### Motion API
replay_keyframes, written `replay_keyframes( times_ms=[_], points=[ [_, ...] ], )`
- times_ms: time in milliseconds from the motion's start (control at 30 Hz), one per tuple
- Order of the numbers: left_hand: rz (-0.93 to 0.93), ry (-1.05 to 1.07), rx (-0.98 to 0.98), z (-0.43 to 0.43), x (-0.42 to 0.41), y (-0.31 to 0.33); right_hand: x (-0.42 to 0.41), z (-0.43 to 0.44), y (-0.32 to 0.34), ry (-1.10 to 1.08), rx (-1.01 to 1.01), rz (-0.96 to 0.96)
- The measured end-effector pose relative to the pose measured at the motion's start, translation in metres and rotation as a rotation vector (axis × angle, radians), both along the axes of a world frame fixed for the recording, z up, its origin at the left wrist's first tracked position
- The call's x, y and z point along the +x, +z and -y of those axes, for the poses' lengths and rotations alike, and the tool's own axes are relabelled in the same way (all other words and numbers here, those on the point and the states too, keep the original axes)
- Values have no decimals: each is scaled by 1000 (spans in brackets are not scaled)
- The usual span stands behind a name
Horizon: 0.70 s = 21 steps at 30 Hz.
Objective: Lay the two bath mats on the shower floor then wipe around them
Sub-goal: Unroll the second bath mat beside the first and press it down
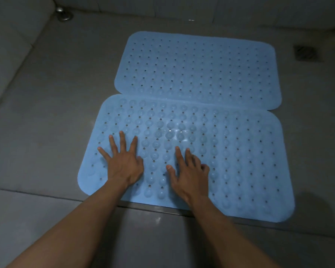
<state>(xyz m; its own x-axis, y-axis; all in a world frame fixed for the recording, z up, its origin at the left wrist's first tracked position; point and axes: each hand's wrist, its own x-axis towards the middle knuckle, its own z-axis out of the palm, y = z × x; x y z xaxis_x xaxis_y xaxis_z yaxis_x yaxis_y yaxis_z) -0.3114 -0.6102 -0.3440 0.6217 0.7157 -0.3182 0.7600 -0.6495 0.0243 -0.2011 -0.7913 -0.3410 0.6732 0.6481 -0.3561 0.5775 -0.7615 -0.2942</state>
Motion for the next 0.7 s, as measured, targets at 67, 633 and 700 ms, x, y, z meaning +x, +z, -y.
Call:
replay_keyframes(
  times_ms=[67,633,700],
  points=[
    [111,-93,13,31,22,-4,20,26,5,-50,66,51],
    [133,-215,-49,195,129,-32,123,188,-36,-184,-122,173],
    [127,-209,-37,195,131,-31,123,189,-37,-175,-112,172]
  ],
)
